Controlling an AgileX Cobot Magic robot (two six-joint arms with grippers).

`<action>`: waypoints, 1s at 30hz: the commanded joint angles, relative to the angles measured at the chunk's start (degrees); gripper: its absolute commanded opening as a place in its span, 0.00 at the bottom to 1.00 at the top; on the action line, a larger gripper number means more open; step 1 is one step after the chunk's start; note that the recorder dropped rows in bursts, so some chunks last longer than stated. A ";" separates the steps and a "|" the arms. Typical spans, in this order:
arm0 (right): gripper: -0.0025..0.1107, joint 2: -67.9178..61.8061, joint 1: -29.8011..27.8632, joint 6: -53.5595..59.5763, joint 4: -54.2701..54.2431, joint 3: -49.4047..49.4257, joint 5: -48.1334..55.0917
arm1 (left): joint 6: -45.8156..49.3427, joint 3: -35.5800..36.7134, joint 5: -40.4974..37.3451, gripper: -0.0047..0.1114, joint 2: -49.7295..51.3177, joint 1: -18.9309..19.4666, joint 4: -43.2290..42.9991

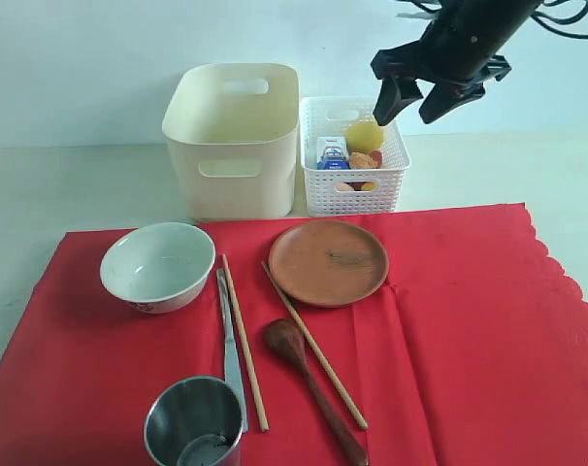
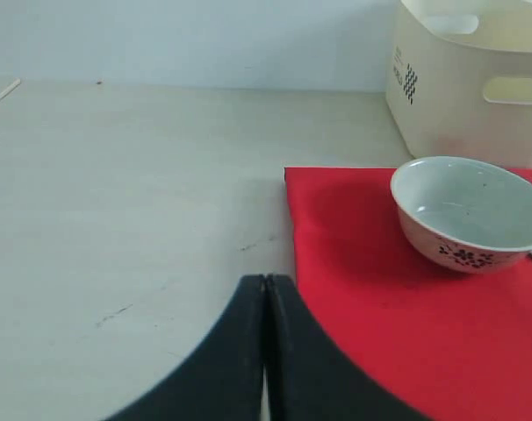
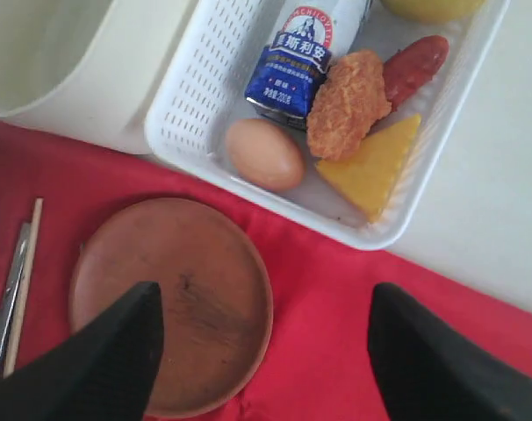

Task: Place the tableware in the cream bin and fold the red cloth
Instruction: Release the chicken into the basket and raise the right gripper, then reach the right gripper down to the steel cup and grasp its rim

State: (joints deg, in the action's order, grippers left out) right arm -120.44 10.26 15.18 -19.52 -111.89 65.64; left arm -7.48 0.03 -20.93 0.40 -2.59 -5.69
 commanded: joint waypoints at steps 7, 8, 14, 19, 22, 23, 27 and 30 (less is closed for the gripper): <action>0.58 10.03 -0.23 -0.35 -0.07 9.42 -1.51 | 0.09 -0.03 0.48 0.04 -0.40 0.04 0.11; 0.58 11.26 -0.23 -0.25 -0.07 11.54 -2.39 | 0.09 -0.03 0.48 0.04 -0.40 0.04 0.11; 0.58 18.18 -0.23 0.65 -0.07 24.14 -6.56 | 0.09 -0.03 0.48 0.04 -0.40 0.04 0.11; 0.58 24.36 -0.23 1.25 -0.07 33.36 -10.65 | 0.09 -0.03 0.48 0.04 -0.40 0.04 0.11; 0.58 28.03 -0.23 1.40 -0.07 37.61 -12.77 | 0.09 -0.03 0.48 0.04 -0.40 0.04 0.11; 0.58 28.94 -0.23 1.40 -0.07 38.48 -13.20 | 0.09 -0.03 0.48 0.04 -0.40 0.04 0.11; 0.58 32.78 -0.23 1.71 -1.00 41.80 -14.76 | 0.09 -0.03 0.48 0.04 -0.40 0.04 0.11; 0.58 35.30 -0.23 3.27 -3.41 43.70 -15.31 | 0.09 -0.03 0.48 0.04 -0.40 0.04 0.11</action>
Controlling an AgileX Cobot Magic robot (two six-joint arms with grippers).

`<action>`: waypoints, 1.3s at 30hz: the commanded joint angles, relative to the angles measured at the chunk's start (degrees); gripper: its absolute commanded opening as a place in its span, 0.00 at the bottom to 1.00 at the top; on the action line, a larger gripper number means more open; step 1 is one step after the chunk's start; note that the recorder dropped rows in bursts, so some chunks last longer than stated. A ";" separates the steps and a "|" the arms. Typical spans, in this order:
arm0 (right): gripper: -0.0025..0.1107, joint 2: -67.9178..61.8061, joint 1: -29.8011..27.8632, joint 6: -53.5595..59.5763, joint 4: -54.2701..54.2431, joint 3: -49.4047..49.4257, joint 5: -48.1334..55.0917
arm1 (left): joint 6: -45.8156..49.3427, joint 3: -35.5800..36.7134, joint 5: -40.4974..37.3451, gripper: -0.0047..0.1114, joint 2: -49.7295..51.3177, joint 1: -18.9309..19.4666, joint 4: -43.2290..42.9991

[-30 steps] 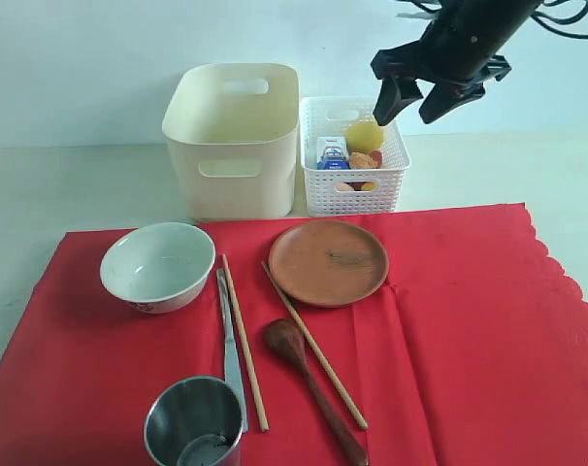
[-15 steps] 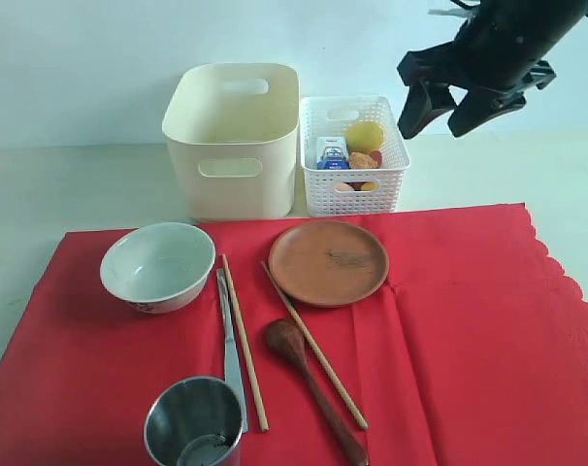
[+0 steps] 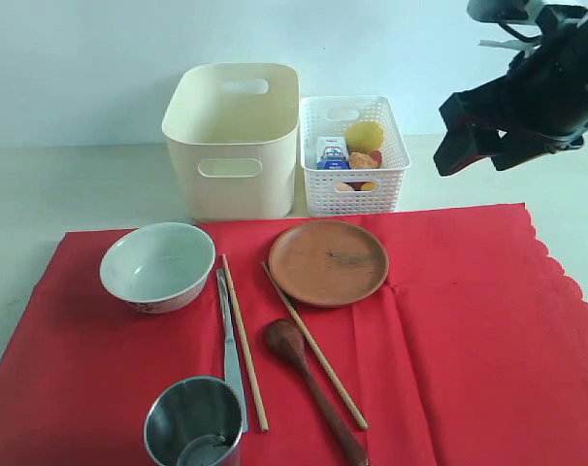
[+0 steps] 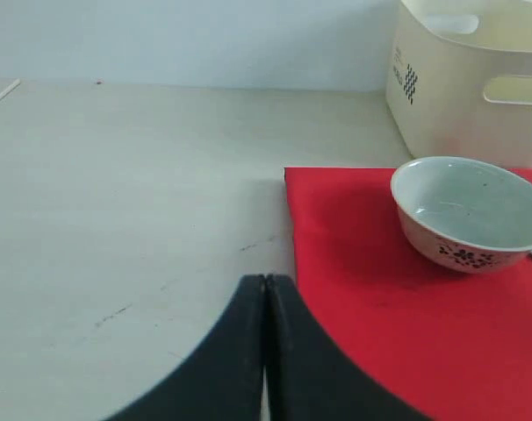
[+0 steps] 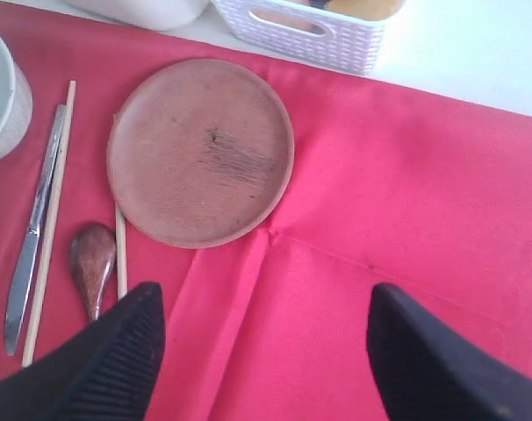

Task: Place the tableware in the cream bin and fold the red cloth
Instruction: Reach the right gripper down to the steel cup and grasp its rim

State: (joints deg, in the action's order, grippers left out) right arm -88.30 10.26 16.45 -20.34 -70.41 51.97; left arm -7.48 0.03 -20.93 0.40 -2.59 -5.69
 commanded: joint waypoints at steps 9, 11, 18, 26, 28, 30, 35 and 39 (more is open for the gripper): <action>0.58 6.34 0.41 14.68 -19.00 5.77 -1.37 | 0.09 -0.03 0.48 0.04 -0.40 0.04 0.11; 0.58 6.34 2.25 15.16 -19.24 6.01 -2.01 | 0.09 -0.03 0.48 0.04 -0.40 0.04 0.11; 0.58 6.34 10.75 15.43 -19.24 6.01 -2.65 | 0.09 -0.03 0.48 0.04 -0.40 0.04 0.11; 0.58 6.34 16.71 15.43 -16.65 6.01 -3.28 | 0.09 -0.03 0.48 0.04 -0.40 0.04 0.11; 0.58 6.24 17.82 15.43 -16.65 6.01 -3.28 | 0.09 -0.03 0.48 0.04 -0.40 0.04 0.11; 0.58 6.13 19.22 15.94 -16.65 6.01 -3.28 | 0.09 -0.03 0.48 0.04 -0.40 0.04 0.11; 0.58 1.80 24.69 18.80 -16.65 6.01 -2.67 | 0.09 -0.03 0.48 0.04 -0.40 0.04 0.11; 0.58 -4.50 29.17 19.35 -16.65 6.01 -3.74 | 0.09 -0.03 0.48 0.04 -0.40 0.04 0.11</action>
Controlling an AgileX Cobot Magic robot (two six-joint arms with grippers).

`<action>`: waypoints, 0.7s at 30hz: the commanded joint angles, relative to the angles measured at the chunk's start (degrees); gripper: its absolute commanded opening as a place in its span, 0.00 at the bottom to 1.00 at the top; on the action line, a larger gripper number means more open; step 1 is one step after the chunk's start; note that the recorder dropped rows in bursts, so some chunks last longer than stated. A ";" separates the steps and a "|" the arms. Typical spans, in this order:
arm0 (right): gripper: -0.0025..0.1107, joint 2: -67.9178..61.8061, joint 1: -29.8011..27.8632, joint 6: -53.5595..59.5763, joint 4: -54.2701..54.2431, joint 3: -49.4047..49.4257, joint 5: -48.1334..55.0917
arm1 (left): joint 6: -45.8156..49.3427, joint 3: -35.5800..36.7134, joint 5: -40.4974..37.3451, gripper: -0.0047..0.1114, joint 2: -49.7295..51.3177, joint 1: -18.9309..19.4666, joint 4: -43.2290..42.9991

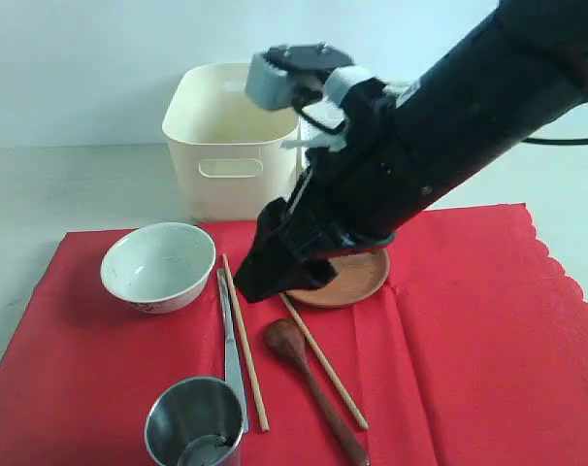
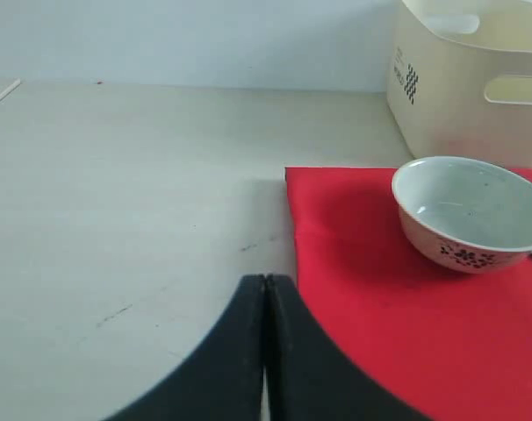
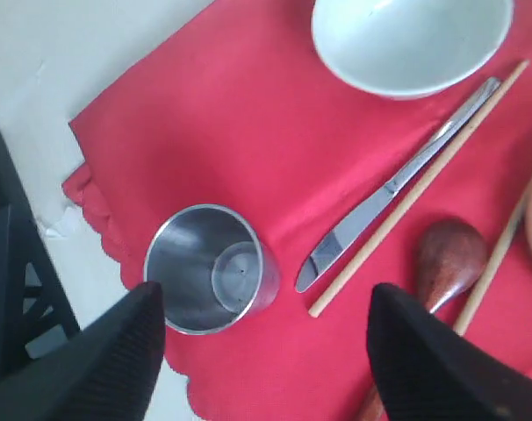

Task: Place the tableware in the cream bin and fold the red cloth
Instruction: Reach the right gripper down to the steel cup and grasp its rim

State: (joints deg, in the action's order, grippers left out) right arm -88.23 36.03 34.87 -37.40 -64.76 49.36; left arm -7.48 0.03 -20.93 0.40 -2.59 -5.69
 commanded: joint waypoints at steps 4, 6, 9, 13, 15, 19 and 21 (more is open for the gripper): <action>0.58 -10.49 8.18 -0.12 4.11 0.36 -5.95 | 0.09 -0.03 0.48 0.04 -0.40 0.04 0.11; 0.58 -12.62 10.17 -4.02 8.52 0.36 -8.80 | 0.09 -0.03 0.48 0.04 -0.40 0.04 0.11; 0.58 -14.12 11.77 -7.15 12.07 0.36 -11.12 | 0.09 -0.03 0.48 0.04 -0.40 0.04 0.11; 0.58 -15.66 13.31 -7.04 12.07 0.36 -11.97 | 0.09 -0.03 0.48 0.04 -0.40 0.04 0.11; 0.58 -16.69 13.99 -7.04 12.07 0.36 -12.08 | 0.09 -0.03 0.48 0.04 -0.40 0.04 0.11; 0.58 -18.04 14.65 -7.04 11.43 0.36 -12.20 | 0.09 -0.03 0.48 0.04 -0.40 0.04 0.11; 0.57 -18.59 14.65 -7.04 11.46 0.36 -12.42 | 0.09 -0.03 0.48 0.04 -0.40 0.04 0.11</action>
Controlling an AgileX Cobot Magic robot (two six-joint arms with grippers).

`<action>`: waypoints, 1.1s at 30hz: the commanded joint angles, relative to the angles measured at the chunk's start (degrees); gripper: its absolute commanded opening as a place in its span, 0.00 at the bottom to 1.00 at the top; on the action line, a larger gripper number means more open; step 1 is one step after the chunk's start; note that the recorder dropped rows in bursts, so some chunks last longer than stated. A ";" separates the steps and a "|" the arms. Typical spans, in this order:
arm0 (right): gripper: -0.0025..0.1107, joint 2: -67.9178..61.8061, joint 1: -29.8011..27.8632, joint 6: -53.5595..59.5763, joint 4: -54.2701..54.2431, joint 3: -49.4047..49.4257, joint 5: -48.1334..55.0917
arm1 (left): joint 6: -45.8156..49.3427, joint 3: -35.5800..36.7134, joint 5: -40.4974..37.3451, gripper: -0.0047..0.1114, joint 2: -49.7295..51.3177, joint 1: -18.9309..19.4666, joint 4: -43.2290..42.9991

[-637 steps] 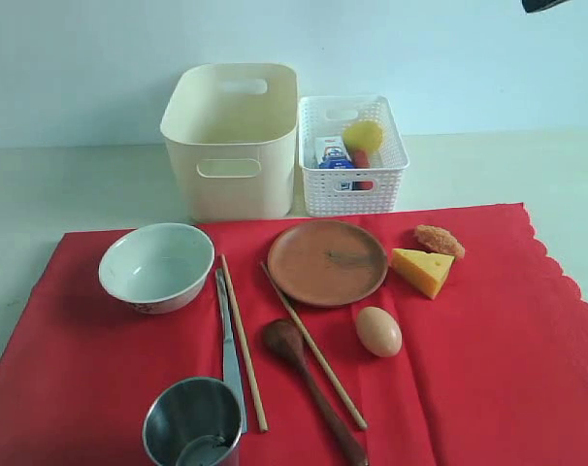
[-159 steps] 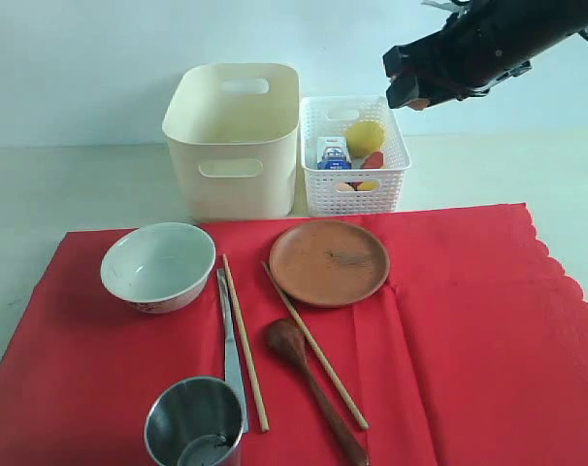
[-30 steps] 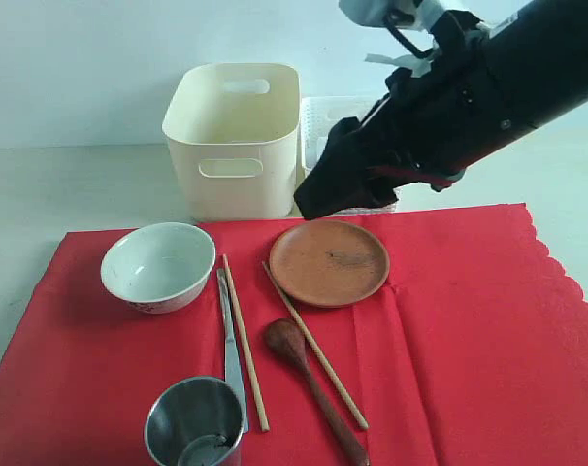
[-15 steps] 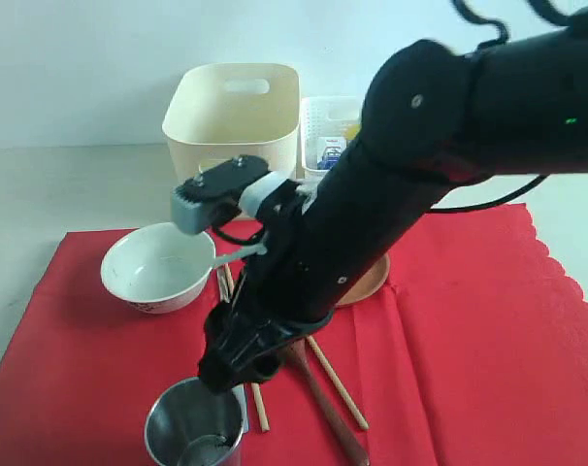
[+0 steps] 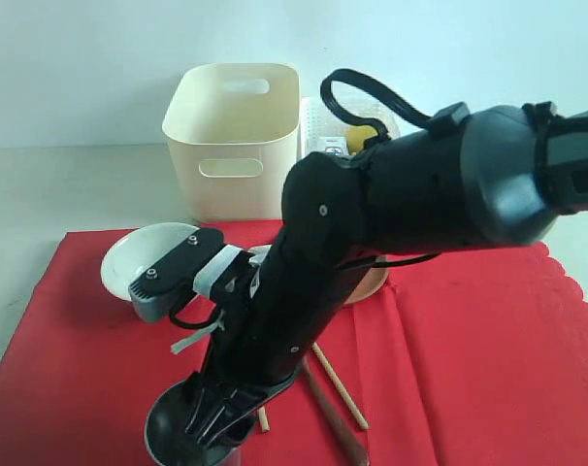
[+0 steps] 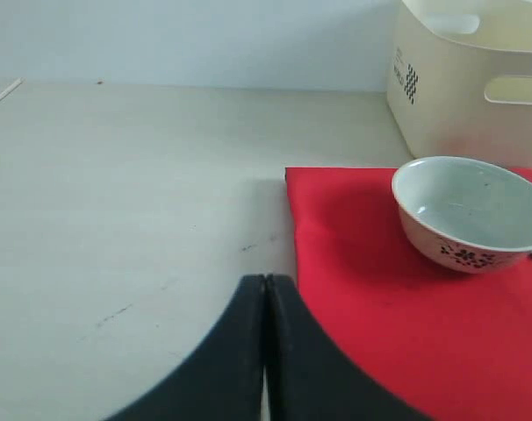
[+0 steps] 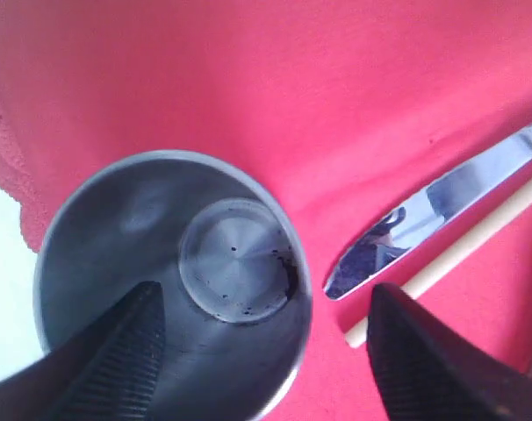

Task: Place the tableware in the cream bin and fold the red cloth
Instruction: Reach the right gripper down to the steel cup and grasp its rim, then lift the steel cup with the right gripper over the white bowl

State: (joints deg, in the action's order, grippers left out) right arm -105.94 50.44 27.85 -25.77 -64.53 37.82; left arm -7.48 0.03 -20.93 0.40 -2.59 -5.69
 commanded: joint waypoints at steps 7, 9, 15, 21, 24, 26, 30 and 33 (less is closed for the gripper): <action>0.38 -1.22 0.23 -0.02 -0.06 0.13 -1.35 | 0.09 -0.03 0.48 0.04 -0.40 0.04 0.11; 0.29 -1.22 0.23 -0.02 -0.06 0.13 -1.35 | 0.09 -0.03 0.48 0.04 -0.40 0.04 0.11; 0.05 -1.22 0.23 -0.02 0.20 0.13 -1.10 | 0.09 -0.03 0.48 0.04 -0.40 0.04 0.11; 0.02 -1.22 0.23 -0.17 0.63 0.13 -0.45 | 0.09 -0.03 0.48 0.04 -0.40 0.04 0.11; 0.02 -1.22 0.23 -1.81 0.50 0.13 -2.44 | 0.09 -0.03 0.48 0.04 -0.40 0.04 0.11; 0.02 -1.22 0.23 -2.53 -0.18 0.13 -3.55 | 0.09 -0.03 0.48 0.04 -0.40 0.04 0.11; 0.02 -0.72 0.23 -2.53 -0.42 0.13 -3.55 | 0.09 -0.03 0.48 0.04 -0.40 0.04 0.11; 0.02 0.52 0.23 -2.53 -0.42 0.13 -3.45 | 0.09 -0.03 0.48 0.04 -0.40 0.04 0.11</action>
State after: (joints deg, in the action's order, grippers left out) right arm -106.88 50.58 25.72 -25.77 -64.53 35.14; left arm -7.48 0.03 -20.93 0.40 -2.59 -5.69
